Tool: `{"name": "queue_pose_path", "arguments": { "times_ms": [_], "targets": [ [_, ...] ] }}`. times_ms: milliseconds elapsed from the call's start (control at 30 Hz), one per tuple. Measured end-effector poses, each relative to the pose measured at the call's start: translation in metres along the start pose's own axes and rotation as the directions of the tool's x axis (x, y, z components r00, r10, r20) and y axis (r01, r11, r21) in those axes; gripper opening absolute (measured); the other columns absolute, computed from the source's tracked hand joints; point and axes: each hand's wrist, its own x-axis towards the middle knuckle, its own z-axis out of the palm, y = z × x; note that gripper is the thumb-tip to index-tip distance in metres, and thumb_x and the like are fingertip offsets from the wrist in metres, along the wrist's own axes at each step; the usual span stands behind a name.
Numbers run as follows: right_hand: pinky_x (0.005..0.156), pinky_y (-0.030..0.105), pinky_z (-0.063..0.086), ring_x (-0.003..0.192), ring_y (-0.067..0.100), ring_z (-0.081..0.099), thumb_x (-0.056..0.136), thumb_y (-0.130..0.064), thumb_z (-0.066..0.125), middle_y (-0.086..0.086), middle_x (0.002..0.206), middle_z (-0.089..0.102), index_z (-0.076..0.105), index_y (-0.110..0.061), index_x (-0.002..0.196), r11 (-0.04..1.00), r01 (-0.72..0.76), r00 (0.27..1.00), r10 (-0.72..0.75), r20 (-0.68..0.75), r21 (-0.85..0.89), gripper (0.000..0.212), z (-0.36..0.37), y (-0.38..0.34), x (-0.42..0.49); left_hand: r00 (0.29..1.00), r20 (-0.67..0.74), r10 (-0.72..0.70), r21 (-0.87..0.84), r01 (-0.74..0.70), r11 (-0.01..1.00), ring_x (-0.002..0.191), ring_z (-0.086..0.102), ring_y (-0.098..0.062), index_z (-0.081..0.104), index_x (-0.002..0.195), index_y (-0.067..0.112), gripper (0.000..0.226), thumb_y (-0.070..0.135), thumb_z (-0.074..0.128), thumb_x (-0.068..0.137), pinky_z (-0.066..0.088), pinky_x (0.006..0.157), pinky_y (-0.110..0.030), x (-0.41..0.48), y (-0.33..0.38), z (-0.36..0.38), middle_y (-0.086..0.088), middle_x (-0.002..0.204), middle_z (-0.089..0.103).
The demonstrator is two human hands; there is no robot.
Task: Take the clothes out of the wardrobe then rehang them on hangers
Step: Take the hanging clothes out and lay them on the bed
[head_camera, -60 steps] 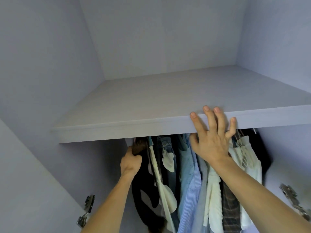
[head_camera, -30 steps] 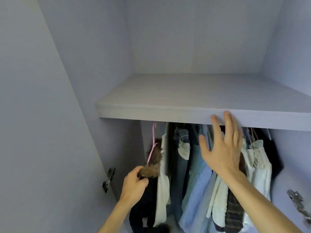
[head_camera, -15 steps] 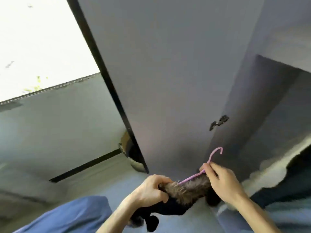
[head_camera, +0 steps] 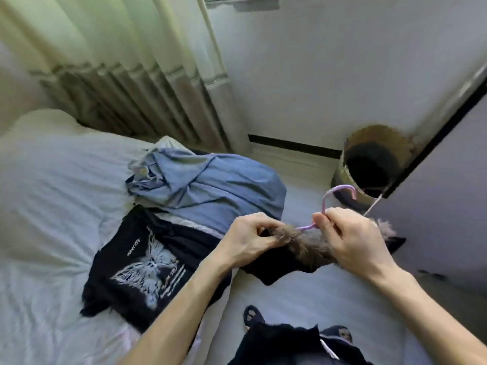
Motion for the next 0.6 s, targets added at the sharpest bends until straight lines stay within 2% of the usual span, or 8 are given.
{"name": "queue_pose_path", "arguments": {
  "times_ms": [67, 167, 200, 267, 367, 467, 533, 600],
  "targets": [
    [0.059, 0.03, 0.036, 0.066, 0.018, 0.054, 0.094, -0.038, 0.054, -0.015, 0.066, 0.047, 0.062, -0.023, 0.073, 0.996, 0.088, 0.996, -0.088, 0.033, 0.005, 0.027, 0.022, -0.035, 0.005, 0.999, -0.008, -0.036, 0.025, 0.037, 0.999, 0.095, 0.063, -0.003, 0.076, 0.103, 0.03, 0.024, 0.026, 0.078, 0.079, 0.044, 0.084, -0.013, -0.026, -0.015, -0.017, 0.013, 0.099, 0.066],
    [0.059, 0.03, 0.044, 0.068, 0.017, 0.059, 0.094, -0.038, 0.06, -0.011, 0.069, 0.062, 0.071, -0.024, 0.079, 0.977, 0.212, 0.973, -0.212, 0.094, 0.017, 0.023, 0.062, -0.086, 0.004, 0.997, -0.013, -0.078, 0.145, 0.079, 0.986, 0.107, 0.055, -0.002, 0.07, 0.112, 0.032, 0.035, 0.025, 0.074, 0.078, 0.04, 0.097, -0.015, -0.062, -0.042, -0.043, 0.012, 0.111, 0.063],
    [0.057, 0.028, 0.043, 0.067, 0.015, 0.057, 0.095, -0.039, 0.062, -0.012, 0.069, 0.064, 0.073, -0.025, 0.081, 0.97, 0.243, 0.963, -0.243, 0.116, 0.022, 0.023, 0.076, -0.101, 0.003, 0.994, -0.034, -0.105, 0.139, 0.108, 0.984, 0.106, 0.054, -0.001, 0.069, 0.112, 0.033, 0.034, 0.028, 0.072, 0.079, 0.04, 0.095, -0.012, -0.073, -0.051, -0.052, 0.015, 0.108, 0.065],
    [0.056, 0.022, 0.037, 0.066, 0.009, 0.049, 0.093, -0.045, 0.063, -0.015, 0.069, 0.063, 0.075, -0.027, 0.082, 0.963, 0.261, 0.954, -0.267, 0.139, 0.063, 0.024, 0.102, -0.128, 0.001, 0.973, -0.081, -0.215, 0.032, 0.219, 0.975, 0.093, 0.059, 0.003, 0.066, 0.108, 0.033, 0.025, 0.035, 0.068, 0.083, 0.041, 0.078, -0.007, -0.093, -0.069, -0.066, 0.017, 0.094, 0.069],
    [0.064, 0.017, 0.039, 0.072, 0.005, 0.048, 0.09, -0.055, 0.061, -0.02, 0.078, 0.065, 0.071, -0.028, 0.084, 0.94, 0.296, 0.933, -0.323, 0.157, 0.172, 0.029, 0.136, -0.154, 0.001, 0.929, -0.124, -0.349, -0.12, 0.335, 0.934, 0.071, 0.059, 0.006, 0.058, 0.096, 0.038, 0.014, 0.046, 0.064, 0.087, 0.039, 0.063, -0.009, -0.117, -0.098, -0.075, 0.021, 0.076, 0.066],
    [0.087, 0.017, 0.039, 0.098, 0.008, 0.055, 0.092, -0.057, 0.054, -0.015, 0.104, 0.064, 0.07, -0.027, 0.098, 0.916, 0.306, 0.908, -0.363, 0.21, 0.26, 0.035, 0.16, -0.159, 0.012, 0.892, -0.264, -0.366, -0.132, 0.343, 0.93, 0.065, 0.055, 0.003, 0.058, 0.091, 0.034, 0.021, 0.054, 0.062, 0.088, 0.043, 0.063, -0.015, -0.142, -0.121, -0.076, 0.019, 0.07, 0.061],
    [0.098, 0.022, 0.035, 0.119, 0.013, 0.049, 0.093, -0.059, 0.048, -0.013, 0.124, 0.06, 0.069, -0.028, 0.112, 0.945, 0.238, 0.915, -0.296, 0.275, 0.226, 0.042, 0.173, -0.153, 0.026, 0.844, -0.36, -0.398, -0.134, 0.376, 0.917, 0.059, 0.049, -0.008, 0.059, 0.089, 0.031, 0.032, 0.063, 0.057, 0.084, 0.048, 0.066, -0.032, -0.156, -0.132, -0.076, 0.006, 0.066, 0.056],
    [0.106, 0.029, 0.03, 0.13, 0.016, 0.04, 0.097, -0.057, 0.043, -0.01, 0.135, 0.055, 0.065, -0.026, 0.124, 0.973, 0.175, 0.894, -0.222, 0.39, 0.153, 0.047, 0.189, -0.146, 0.04, 0.794, -0.433, -0.426, -0.104, 0.425, 0.899, 0.055, 0.046, -0.011, 0.058, 0.085, 0.031, 0.044, 0.074, 0.051, 0.08, 0.045, 0.061, -0.034, -0.171, -0.141, -0.08, 0.008, 0.058, 0.049]
  ]
}}
